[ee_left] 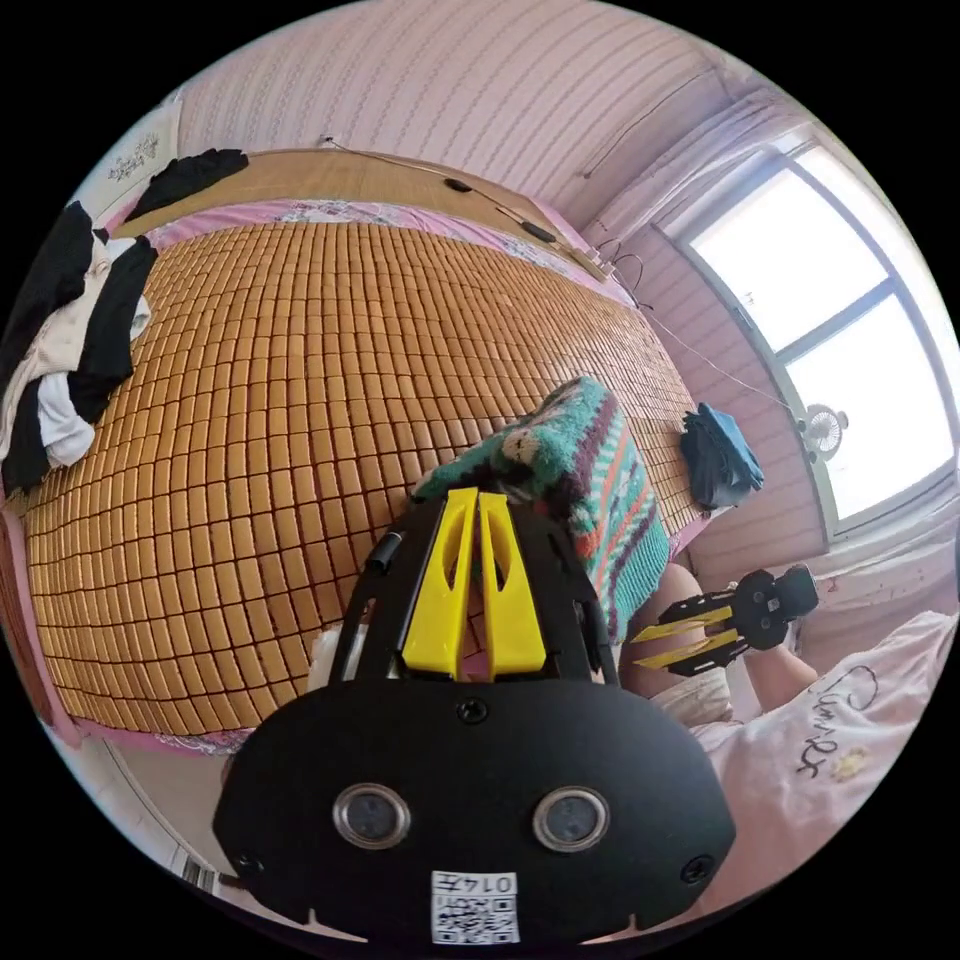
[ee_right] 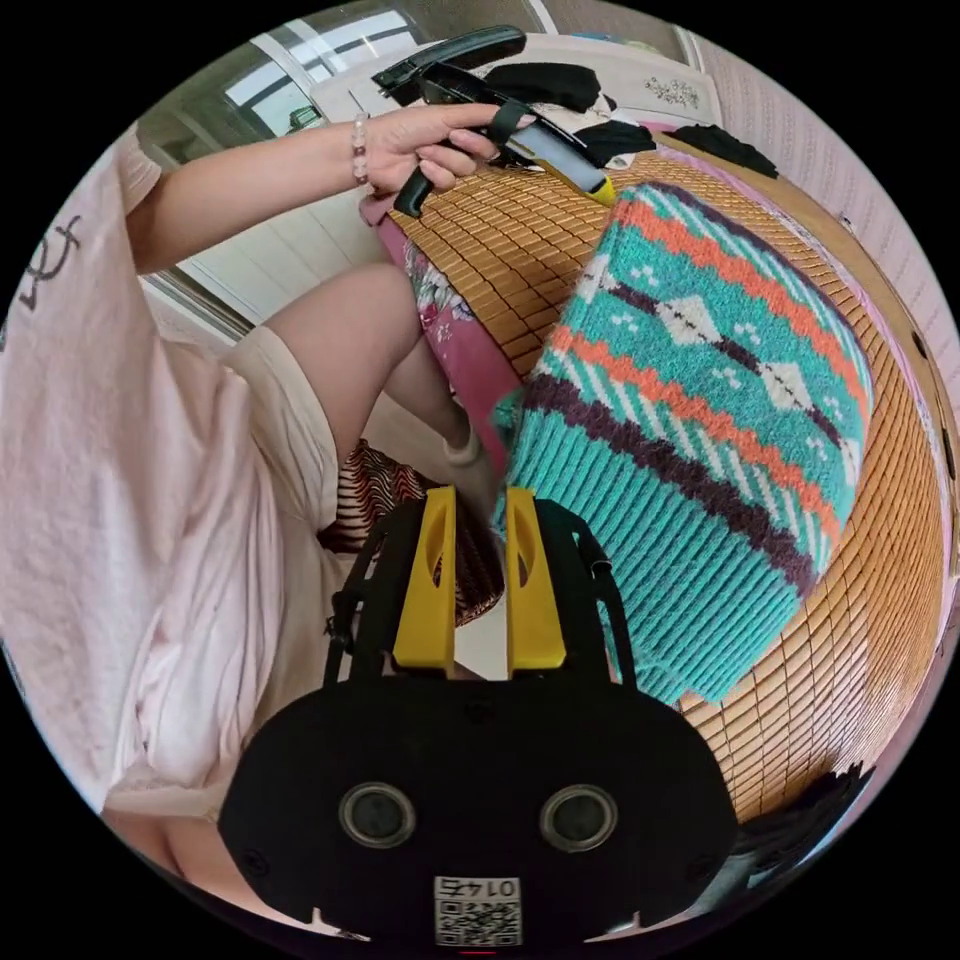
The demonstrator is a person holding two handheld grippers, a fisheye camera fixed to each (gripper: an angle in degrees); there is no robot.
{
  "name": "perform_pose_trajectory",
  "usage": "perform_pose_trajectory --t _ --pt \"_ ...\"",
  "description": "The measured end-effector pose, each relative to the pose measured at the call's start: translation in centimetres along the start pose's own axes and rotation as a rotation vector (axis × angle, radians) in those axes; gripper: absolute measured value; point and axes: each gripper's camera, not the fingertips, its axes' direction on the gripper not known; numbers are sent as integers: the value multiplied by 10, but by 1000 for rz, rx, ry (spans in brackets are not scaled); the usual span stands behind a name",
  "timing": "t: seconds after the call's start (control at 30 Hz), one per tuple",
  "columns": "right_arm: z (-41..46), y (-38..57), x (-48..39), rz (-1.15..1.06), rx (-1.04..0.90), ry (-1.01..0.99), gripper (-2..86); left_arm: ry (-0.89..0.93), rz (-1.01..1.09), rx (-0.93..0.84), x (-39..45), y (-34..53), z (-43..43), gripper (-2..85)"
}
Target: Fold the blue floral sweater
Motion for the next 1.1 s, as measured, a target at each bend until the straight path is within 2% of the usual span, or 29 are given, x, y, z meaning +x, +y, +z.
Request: perform_pose_trajectory --t 0.13,0.2,0.23,0.27,0.33,0.4,0.43,0.47,0.6,0.7,0.77,0.83,0.9,0.97,1.0,1.1 --pt "-69 9 48 186 188 204 5 61 194 143 62 2 -17 -10" --pt "-72 -5 76 242 200 256 0 65 233 114 77 5 1 -10" --pt "-67 -22 90 235 208 252 -2 -20 220 67 77 8 20 -10" --pt "-62 -33 96 236 205 254 -2 -140 194 35 70 12 37 -10" --pt "-32 -81 115 220 116 248 -5 -239 192 11 56 20 57 -9" --pt "9 -106 132 222 -49 264 -6 -277 176 -54 37 28 80 -9" --pt "17 -109 139 241 -22 249 -7 -284 148 -42 23 34 90 -8" --pt "15 -109 142 247 6 240 -8 -238 108 17 10 38 89 -8" --pt "-3 -99 167 279 28 153 -9 -44 -44 -20 -22 24 84 -5" --pt "-50 -71 180 282 160 45 -7 55 -112 59 -29 27 59 7" --pt "-86 -40 189 310 301 33 -3 54 -153 142 -32 39 39 62" --pt "-116 1 216 394 387 63 9 86 -215 125 -40 46 41 116" --pt "-120 24 245 468 373 65 82 136 -255 94 -47 51 53 155" --pt "-106 36 278 537 278 2 167 180 -314 11 -57 51 78 200" --pt "-93 41 297 550 204 -79 188 183 -320 0 -58 50 84 203" --pt "-79 62 338 591 236 -318 211 226 -353 -14 -66 47 103 208"
